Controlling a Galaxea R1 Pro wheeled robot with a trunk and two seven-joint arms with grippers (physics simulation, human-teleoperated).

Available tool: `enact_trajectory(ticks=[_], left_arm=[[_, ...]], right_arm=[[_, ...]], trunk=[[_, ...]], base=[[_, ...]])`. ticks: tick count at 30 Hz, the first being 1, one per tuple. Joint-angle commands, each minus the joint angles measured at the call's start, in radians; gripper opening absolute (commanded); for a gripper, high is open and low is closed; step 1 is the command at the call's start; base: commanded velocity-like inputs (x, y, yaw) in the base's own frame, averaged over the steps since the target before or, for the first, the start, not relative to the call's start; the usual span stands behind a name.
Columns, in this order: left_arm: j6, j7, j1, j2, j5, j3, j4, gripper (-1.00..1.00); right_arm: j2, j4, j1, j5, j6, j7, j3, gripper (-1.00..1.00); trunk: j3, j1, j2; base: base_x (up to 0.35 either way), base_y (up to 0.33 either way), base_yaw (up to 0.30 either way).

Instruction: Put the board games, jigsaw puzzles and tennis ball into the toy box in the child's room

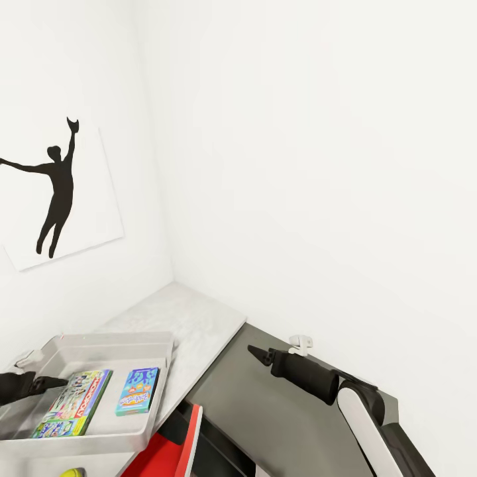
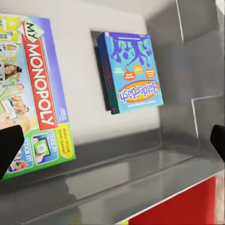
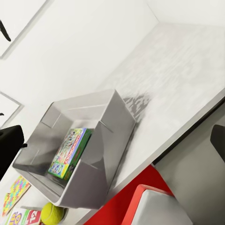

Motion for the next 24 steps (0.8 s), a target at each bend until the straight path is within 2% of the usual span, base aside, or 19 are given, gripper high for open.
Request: enact_trajectory(ticks=[1, 2, 4, 6, 7, 10, 17, 21, 22, 24], left_arm=[[0.009, -0.027, -0.001, 0.000, 0.003, 0.011, 0.000, 1.00], [0.007, -0.081, -0.001, 0.001, 0.002, 0.029, 0.000, 1.00], [0.003, -0.139, -0.001, 0.003, 0.002, 0.043, 0.000, 1.00], [-0.003, -0.196, -0.001, 0.003, 0.002, 0.051, 0.000, 1.00], [-0.010, -0.251, -0.001, 0.004, 0.002, 0.057, 0.000, 1.00], [-0.026, -0.332, -0.001, 0.002, 0.003, 0.063, 0.000, 1.00], [-0.038, -0.337, -0.001, -0.009, 0.005, 0.068, 0.001, 1.00], [-0.041, -0.337, -0.001, -0.037, 0.006, 0.069, 0.002, 1.00], [-0.042, -0.337, -0.001, -0.053, 0.007, 0.070, 0.003, 1.00], [-0.042, -0.337, -0.001, -0.068, 0.007, 0.070, 0.003, 1.00]], right_arm=[[-0.001, 0.000, -0.001, -0.001, 0.003, 0.002, 0.000, 1.00], [-0.001, 0.000, -0.001, -0.001, 0.003, 0.002, 0.000, 1.00], [-0.001, 0.000, -0.001, -0.002, 0.003, 0.002, 0.000, 1.00], [-0.001, 0.000, -0.001, -0.002, 0.003, 0.002, 0.000, 1.00], [-0.001, 0.000, -0.001, -0.003, 0.003, 0.002, 0.000, 1.00], [-0.001, 0.000, -0.001, -0.004, 0.003, 0.002, 0.000, 1.00], [-0.001, -0.001, -0.001, -0.005, 0.003, 0.003, 0.000, 1.00], [-0.001, -0.001, -0.001, -0.005, 0.003, 0.004, 0.000, 1.00], [-0.001, -0.002, -0.001, -0.005, 0.003, 0.004, 0.000, 1.00], [-0.001, -0.002, -0.001, -0.005, 0.003, 0.005, 0.000, 1.00]], trunk=[[-0.002, 0.001, -0.002], [-0.002, 0.001, -0.002], [-0.002, 0.001, -0.002], [-0.002, 0.001, -0.002], [-0.002, 0.001, -0.002], [-0.002, 0.001, -0.002], [0.001, 0.001, -0.002], [0.006, 0.001, -0.002], [0.007, 0.001, -0.002], [0.010, 0.001, -0.002]], base=[[0.000, 0.000, 0.000], [0.000, 0.000, 0.000], [0.000, 0.000, 0.000], [0.000, 0.000, 0.000], [0.000, 0.000, 0.000], [0.000, 0.000, 0.000], [0.000, 0.000, 0.000], [0.000, 0.000, 0.000], [0.000, 0.000, 0.000], [0.000, 0.000, 0.000]])
